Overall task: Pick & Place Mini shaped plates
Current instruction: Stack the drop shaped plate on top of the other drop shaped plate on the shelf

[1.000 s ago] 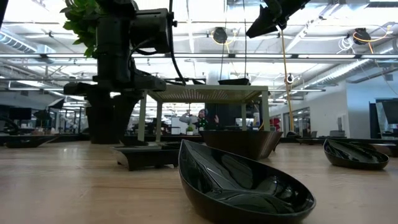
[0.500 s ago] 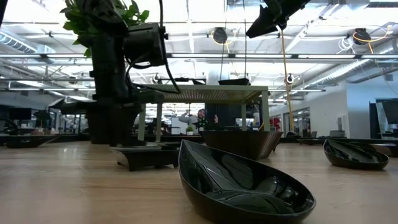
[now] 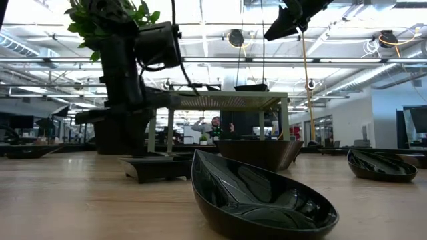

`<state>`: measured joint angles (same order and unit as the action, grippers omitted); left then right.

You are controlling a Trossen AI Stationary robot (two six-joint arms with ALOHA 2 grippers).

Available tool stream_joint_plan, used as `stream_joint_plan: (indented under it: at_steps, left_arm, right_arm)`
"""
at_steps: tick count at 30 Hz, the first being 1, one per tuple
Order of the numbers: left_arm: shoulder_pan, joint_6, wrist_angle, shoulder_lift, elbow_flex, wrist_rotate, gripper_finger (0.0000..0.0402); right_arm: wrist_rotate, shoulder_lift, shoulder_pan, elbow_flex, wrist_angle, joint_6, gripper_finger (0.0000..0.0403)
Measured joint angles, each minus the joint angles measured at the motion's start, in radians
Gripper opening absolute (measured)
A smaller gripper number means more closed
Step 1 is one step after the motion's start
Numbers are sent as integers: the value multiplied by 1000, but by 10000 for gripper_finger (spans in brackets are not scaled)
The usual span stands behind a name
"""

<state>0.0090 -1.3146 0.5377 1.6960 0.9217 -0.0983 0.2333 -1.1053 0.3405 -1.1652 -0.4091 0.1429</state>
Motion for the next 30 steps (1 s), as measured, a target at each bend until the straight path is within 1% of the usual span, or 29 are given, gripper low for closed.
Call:
stream_joint_plan:
  at_steps: [3,10,13,18,23,27,30]
  left_arm:
    - [3,74,1,-38,33,-19,7]
    - [29,228,6,-126,139,-167,7]
    - [44,314,-7,-147,196,-212,4]
    - [77,476,-36,-155,313,-227,8]
    - [130,610,-99,-155,396,-252,4]
    - [188,670,-130,-156,417,-250,10]
    - [227,685,-132,-155,417,-219,9]
  right_arm:
    - [0,0,0,0,0,0,141]
    - [0,0,0,0,0,0,141]
    - [-1,0,0,0,1,0,141]
    - [0,0,0,0,1,-9,141]
    - [0,0,0,0,2,-47,141]
    - [1,0,0,0,2,-77,141]
    - [1,0,0,0,2,-79,141]
